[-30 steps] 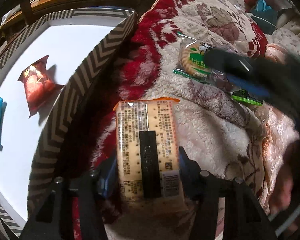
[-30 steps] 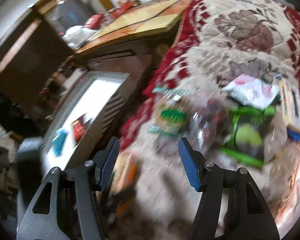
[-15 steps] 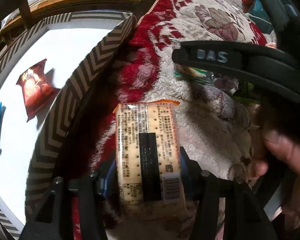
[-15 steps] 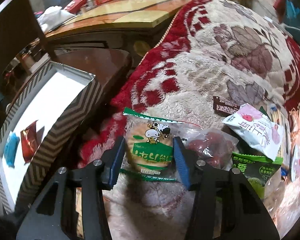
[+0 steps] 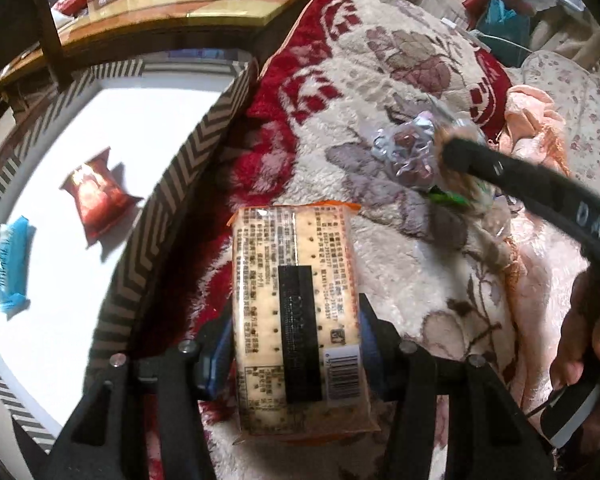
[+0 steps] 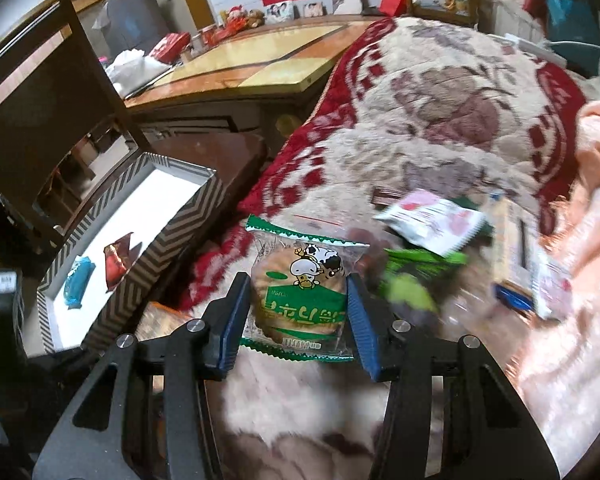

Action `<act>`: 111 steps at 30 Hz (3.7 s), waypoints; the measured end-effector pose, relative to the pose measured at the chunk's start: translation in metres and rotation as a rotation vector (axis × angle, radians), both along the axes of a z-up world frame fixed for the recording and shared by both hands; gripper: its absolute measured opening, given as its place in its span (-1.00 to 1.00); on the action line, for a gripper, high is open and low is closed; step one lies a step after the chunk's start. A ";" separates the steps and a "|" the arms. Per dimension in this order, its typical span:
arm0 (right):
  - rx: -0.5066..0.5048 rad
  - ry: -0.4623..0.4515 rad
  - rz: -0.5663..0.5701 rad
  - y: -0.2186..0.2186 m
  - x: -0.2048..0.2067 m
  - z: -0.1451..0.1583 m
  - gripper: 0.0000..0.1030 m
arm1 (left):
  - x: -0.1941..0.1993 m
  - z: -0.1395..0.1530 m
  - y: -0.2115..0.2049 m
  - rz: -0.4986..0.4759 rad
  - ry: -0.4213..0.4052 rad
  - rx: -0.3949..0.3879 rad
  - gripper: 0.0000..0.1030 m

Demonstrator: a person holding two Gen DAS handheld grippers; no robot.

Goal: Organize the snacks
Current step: 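Grasp the green-labelled biscuit packet with the right tool, then lower cracker pack into tray with left tool while right tool places biscuit beside it, then move both open tools back toward the remaining snacks on the sofa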

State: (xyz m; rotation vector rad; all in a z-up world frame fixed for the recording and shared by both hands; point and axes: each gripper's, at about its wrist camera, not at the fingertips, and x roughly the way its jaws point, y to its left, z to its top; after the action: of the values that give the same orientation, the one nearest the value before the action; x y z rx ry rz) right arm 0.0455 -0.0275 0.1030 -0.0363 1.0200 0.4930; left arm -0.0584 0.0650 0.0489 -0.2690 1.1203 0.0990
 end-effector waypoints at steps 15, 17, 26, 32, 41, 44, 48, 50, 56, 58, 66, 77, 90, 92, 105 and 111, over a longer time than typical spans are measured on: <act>0.013 0.010 0.008 -0.009 -0.035 0.012 -0.08 | -0.017 0.050 0.024 0.049 -0.102 0.082 0.10; 0.011 0.006 0.029 -0.001 -0.037 0.014 -0.08 | -0.019 0.054 0.033 0.067 -0.110 0.083 0.10; -0.001 -0.006 0.130 0.044 -0.044 0.021 -0.08 | -0.032 0.060 0.082 0.171 -0.123 0.103 0.10; -0.006 -0.017 0.198 0.077 -0.043 0.028 -0.08 | -0.042 0.058 0.116 0.249 -0.121 0.109 0.10; -0.020 -0.014 0.294 0.132 -0.039 0.026 -0.08 | -0.054 0.045 0.154 0.330 -0.093 0.098 0.10; -0.024 -0.001 0.315 0.148 -0.034 0.022 -0.08 | -0.052 0.040 0.159 0.337 -0.083 0.083 0.10; -0.039 0.009 0.336 0.167 -0.026 0.016 -0.08 | -0.048 0.034 0.165 0.348 -0.075 0.077 0.10; -0.043 0.014 0.343 0.175 -0.020 0.012 -0.08 | -0.045 0.030 0.168 0.353 -0.067 0.071 0.10; -0.074 0.038 0.367 0.201 -0.001 -0.003 -0.08 | -0.032 0.020 0.171 0.350 -0.051 0.066 0.10; -0.092 0.050 0.373 0.208 0.005 -0.012 -0.08 | -0.029 0.017 0.173 0.349 -0.044 0.064 0.10; -0.143 0.095 0.378 0.222 0.023 -0.039 -0.09 | -0.020 0.008 0.175 0.348 -0.022 0.067 0.10; -0.064 0.144 0.370 0.217 0.023 -0.046 -0.07 | -0.016 -0.002 0.177 0.376 0.026 0.081 0.19; 0.036 0.109 0.294 0.172 -0.004 -0.008 -0.07 | -0.032 0.026 0.168 0.391 -0.043 0.101 0.48; 0.033 0.092 0.281 0.164 -0.011 -0.005 -0.07 | -0.033 0.031 0.163 0.383 -0.054 0.107 0.53; 0.061 0.057 0.212 0.122 -0.030 0.013 -0.07 | -0.036 0.054 0.125 0.319 -0.107 0.133 0.57; 0.065 0.058 0.166 0.093 -0.035 0.016 -0.05 | -0.032 0.058 0.103 0.280 -0.116 0.131 0.57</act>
State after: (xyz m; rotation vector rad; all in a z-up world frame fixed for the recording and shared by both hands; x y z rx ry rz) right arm 0.0107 0.0659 0.1188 -0.0494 1.0619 0.6818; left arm -0.0899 0.1685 0.1071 -0.3099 0.9521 0.3992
